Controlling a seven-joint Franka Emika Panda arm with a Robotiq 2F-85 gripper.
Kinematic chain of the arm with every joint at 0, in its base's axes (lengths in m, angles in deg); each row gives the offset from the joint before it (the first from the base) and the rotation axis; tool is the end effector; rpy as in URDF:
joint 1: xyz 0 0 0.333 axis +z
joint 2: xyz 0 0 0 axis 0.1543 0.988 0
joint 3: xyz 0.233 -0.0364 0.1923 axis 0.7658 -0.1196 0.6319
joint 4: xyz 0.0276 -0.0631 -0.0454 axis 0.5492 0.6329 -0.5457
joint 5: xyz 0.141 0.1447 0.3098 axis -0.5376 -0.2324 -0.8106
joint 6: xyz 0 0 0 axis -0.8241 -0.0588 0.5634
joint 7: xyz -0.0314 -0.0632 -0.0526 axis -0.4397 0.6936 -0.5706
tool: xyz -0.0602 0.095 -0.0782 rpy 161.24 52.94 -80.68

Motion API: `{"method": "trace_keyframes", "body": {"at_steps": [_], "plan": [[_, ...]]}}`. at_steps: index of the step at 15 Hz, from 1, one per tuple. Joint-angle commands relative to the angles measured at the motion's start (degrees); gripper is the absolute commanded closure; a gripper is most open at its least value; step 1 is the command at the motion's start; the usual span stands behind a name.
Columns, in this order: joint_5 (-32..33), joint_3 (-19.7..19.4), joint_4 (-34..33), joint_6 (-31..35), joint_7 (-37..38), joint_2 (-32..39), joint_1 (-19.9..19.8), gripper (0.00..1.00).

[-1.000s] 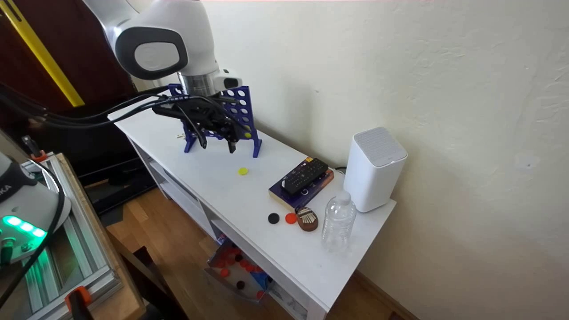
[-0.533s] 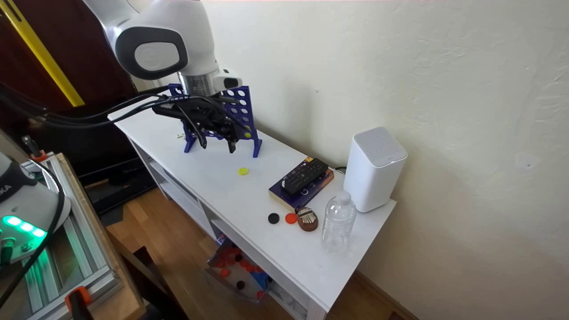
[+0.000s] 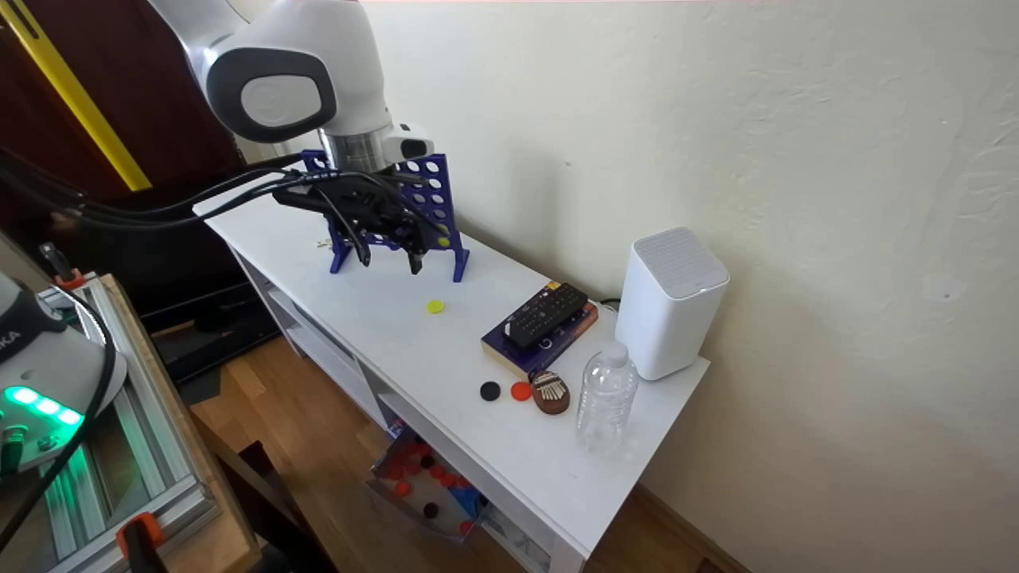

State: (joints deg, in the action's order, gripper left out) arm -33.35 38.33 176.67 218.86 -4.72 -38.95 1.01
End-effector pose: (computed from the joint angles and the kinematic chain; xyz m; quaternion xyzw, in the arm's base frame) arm 0.4054 -0.1037 0.1582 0.9782 0.2063 -0.0150 0.0172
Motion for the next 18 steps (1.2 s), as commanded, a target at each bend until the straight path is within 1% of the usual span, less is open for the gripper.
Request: {"method": "trace_keyframes", "body": {"at_steps": [1,2,6,9,11,15,18], "plan": [[0.9,1.6,-0.5,1.5,0.0,1.1,-1.7,0.0],[-0.6,2.9,-0.6,1.8,-1.9,1.7,-2.6,0.0],[-2.7,7.1,-0.8,5.8,-6.9,4.4,-6.0,0.0],[-1.1,8.6,-1.4,9.8,-8.4,7.5,-8.5,0.0],[-0.6,10.3,-2.2,11.9,-9.7,9.8,-10.9,0.0],[-0.1,16.2,-4.6,15.5,-11.8,15.1,-17.8,0.0],[1.5,18.5,-6.5,17.3,-11.3,18.9,-20.8,0.0]]}}
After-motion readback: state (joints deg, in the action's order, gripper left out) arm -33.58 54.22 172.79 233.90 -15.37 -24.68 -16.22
